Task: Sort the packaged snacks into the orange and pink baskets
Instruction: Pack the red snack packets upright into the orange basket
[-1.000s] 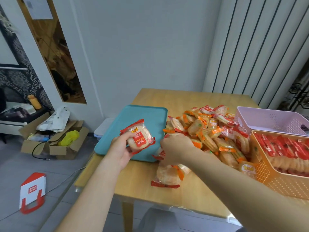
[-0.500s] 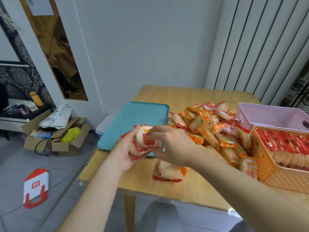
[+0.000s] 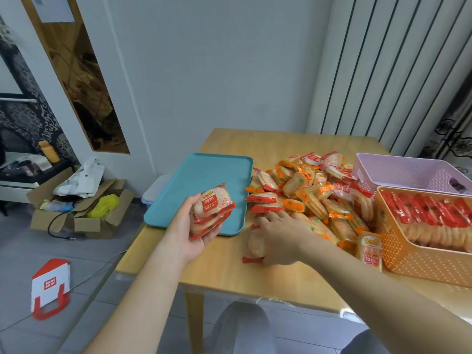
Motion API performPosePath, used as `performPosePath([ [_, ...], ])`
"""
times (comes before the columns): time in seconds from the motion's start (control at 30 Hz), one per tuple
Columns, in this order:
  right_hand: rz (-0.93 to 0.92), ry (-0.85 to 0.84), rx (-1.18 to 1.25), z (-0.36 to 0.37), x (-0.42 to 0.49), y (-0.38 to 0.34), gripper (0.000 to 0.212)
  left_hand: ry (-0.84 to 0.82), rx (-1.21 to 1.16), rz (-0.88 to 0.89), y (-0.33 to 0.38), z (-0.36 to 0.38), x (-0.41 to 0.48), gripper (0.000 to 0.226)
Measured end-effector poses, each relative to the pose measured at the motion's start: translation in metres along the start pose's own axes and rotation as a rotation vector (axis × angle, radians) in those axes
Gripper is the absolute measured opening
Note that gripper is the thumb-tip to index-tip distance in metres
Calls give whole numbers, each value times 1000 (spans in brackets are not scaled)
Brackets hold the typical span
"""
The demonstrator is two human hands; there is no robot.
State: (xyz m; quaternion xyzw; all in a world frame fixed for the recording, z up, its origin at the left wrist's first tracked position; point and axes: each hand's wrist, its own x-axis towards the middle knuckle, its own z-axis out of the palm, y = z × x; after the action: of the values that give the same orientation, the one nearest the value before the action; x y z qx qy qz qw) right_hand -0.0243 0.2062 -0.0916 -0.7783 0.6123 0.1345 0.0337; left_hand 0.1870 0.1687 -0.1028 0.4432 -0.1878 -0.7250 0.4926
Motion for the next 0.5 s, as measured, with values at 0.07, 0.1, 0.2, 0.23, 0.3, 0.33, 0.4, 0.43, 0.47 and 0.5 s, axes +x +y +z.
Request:
performPosePath([
  [0.07,22,-45,124,-8,3,16,97,-36,-16,-26,-2,2,3,42],
  [0.1,37,-76,217,-14,4,25,100,-46,-17,-36,-3,3,5,42],
  [0.2,103,-12,473,-31,10,50,106,-68,-21,-31,-5,7,16,43],
  [0.23,138,73,545,-37,13,57,106,-68,-21,-24,-5,9,20,40],
  [0.3,187,238,557,-48,21,65,105,-78,-24,-5,-5,15,28,32],
  [0.33,188,277,489,-53,27,66,104,-84,-18,-3,-6,19,32,29],
  [0.4,161,233,348,-57,45,62,103,-72,18,-12,-10,32,39,24],
  [0.43,149,161,288,-56,55,59,104,-64,38,-17,-12,39,42,23],
  [0.47,144,67,237,-54,64,56,106,-54,73,-16,-15,45,46,24],
  [0.5,147,-29,211,-51,73,55,108,-46,112,-10,-16,51,50,26],
])
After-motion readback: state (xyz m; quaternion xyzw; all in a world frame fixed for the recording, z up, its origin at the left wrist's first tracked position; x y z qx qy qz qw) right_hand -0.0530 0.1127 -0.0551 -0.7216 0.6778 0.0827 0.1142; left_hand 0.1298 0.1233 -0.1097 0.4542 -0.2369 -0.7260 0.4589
